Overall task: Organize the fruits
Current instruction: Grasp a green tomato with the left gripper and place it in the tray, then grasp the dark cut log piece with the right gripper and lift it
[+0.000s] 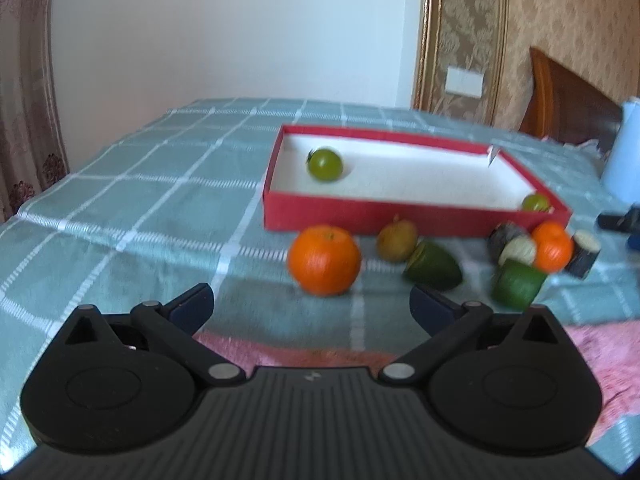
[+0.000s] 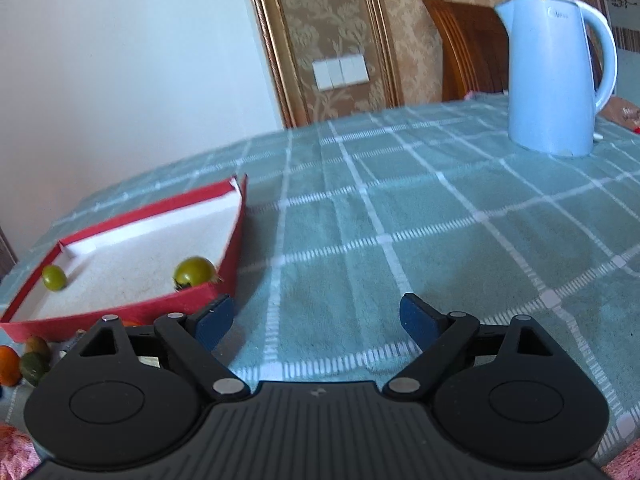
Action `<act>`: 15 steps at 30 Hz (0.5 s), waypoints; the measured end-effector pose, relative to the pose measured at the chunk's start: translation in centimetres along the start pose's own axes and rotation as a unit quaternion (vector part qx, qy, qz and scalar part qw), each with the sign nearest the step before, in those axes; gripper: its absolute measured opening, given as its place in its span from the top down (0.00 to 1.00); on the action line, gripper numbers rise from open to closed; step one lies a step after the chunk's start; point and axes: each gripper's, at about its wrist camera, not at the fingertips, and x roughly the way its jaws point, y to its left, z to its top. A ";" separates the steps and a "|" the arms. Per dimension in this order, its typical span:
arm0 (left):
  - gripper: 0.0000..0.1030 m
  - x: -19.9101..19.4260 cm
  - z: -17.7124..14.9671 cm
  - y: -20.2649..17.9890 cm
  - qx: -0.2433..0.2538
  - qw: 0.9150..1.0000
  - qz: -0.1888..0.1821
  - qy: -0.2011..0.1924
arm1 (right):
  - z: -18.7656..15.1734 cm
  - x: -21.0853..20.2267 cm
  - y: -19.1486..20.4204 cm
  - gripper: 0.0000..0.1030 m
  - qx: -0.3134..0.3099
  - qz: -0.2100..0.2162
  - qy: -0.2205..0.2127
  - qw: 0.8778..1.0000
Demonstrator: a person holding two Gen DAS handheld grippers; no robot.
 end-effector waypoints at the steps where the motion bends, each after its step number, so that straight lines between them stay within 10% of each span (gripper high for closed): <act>1: 0.00 0.4 -0.2 0.0 0.001 1.000 0.004 0.008 | 0.0 -0.2 0.1 0.12 -0.002 0.005 -0.004 1.000; 15: 0.00 0.8 -0.4 -0.7 0.014 1.000 0.022 0.009 | -1.5 -3.9 3.5 0.12 -0.106 0.041 -0.006 0.993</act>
